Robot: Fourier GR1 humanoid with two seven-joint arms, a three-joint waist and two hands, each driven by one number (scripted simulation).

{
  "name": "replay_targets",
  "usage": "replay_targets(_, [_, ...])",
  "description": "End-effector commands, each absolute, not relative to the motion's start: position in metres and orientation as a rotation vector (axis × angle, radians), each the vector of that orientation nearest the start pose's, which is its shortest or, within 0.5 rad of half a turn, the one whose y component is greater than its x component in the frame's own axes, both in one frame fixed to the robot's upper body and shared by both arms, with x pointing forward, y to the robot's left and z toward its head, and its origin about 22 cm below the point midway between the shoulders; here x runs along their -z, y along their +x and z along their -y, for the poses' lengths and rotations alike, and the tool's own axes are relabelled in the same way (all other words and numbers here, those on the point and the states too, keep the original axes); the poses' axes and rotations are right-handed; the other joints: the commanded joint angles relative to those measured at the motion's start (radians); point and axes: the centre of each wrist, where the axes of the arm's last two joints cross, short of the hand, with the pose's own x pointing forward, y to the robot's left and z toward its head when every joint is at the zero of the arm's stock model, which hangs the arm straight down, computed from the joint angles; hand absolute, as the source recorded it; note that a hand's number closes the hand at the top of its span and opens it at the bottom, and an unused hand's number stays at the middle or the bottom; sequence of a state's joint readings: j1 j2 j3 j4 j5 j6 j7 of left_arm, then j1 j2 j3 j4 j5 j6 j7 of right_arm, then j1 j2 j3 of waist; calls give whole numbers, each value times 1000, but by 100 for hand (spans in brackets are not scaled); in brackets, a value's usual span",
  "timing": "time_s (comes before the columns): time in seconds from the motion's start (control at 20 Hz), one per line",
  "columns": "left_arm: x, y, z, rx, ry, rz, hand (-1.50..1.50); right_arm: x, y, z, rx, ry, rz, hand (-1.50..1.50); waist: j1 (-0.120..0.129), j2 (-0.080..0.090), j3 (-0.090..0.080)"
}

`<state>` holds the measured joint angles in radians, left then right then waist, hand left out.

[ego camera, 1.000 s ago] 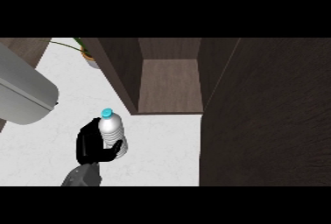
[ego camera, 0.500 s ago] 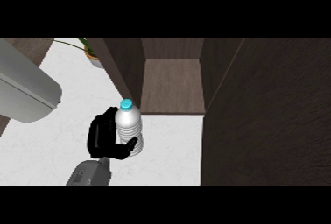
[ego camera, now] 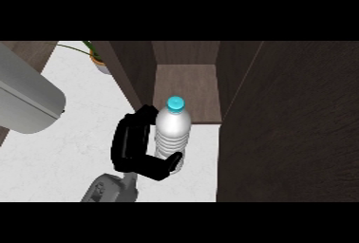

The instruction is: Pick up the bottled water, place it into the cabinet and close the cabinet

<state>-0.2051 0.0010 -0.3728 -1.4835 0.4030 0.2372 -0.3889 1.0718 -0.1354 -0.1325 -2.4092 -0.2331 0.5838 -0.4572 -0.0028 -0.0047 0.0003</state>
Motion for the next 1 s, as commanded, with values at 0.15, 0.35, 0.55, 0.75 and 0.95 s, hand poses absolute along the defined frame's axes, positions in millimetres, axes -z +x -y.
replay_targets(0.15, [-77, 260, -66, -113, -414, 1878, 150, -122, 14, 299, -220, 173, 1910, -150, -10, 5, 0])
replay_targets(0.35, [-110, 264, -51, -182, -342, 1914, 150, -124, 5, 290, -210, 149, 1919, -150, -18, 1, 0])
replay_targets(0.55, [-109, 282, -28, -182, -266, 1945, 150, -126, 15, 301, -244, 177, 1922, -150, -26, 8, -1])
replay_targets(0.75, [-109, 296, -24, -152, -190, 1946, 150, -113, 20, 308, -208, 151, 1921, -150, -17, 7, 0])
replay_targets(0.95, [-111, 326, -28, -121, -146, 1913, 150, -127, 15, 308, -241, 144, 1910, -150, -21, 8, -1])
